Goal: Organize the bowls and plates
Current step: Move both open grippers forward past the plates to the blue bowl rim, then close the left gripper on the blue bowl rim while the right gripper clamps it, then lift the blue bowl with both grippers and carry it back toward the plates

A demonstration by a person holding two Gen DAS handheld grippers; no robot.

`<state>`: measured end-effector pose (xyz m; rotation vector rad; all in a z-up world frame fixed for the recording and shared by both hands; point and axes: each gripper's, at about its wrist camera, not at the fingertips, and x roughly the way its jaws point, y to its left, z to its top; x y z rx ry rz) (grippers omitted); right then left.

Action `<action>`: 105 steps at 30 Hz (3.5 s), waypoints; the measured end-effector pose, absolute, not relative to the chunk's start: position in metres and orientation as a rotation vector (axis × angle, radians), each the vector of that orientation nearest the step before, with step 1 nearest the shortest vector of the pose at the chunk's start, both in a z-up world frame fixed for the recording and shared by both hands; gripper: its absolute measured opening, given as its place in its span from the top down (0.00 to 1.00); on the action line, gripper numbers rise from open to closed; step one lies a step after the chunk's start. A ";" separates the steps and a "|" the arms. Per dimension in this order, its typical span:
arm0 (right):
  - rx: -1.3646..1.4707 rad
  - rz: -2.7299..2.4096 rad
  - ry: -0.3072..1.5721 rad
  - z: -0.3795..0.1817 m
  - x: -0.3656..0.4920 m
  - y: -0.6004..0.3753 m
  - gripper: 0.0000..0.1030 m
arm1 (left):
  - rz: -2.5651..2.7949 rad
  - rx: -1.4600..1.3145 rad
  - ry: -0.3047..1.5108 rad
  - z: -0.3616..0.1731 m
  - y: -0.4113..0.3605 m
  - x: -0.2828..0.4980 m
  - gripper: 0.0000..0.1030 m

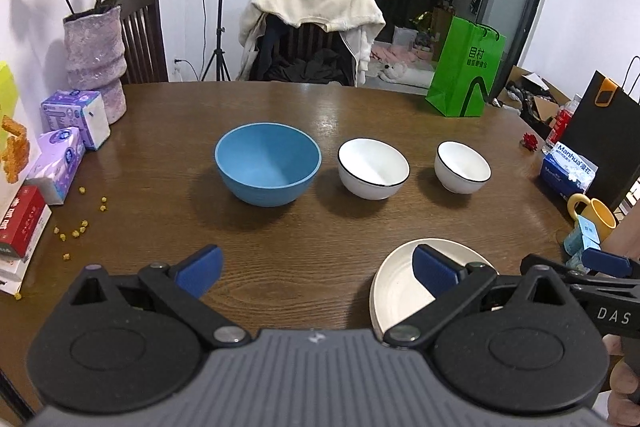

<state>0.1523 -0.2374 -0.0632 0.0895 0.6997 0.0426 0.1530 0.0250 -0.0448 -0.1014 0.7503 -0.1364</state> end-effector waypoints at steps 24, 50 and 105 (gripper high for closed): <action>0.090 0.013 0.886 -0.103 0.206 -0.179 0.00 | -0.108 -0.181 0.885 -0.086 0.098 0.214 0.00; 0.130 -0.050 1.007 -0.131 0.319 -0.127 0.05 | -0.107 -0.194 0.943 -0.120 0.138 0.353 0.00; 0.159 -0.128 1.121 -0.189 0.444 -0.061 0.93 | -0.162 -0.146 1.082 -0.165 0.124 0.459 0.93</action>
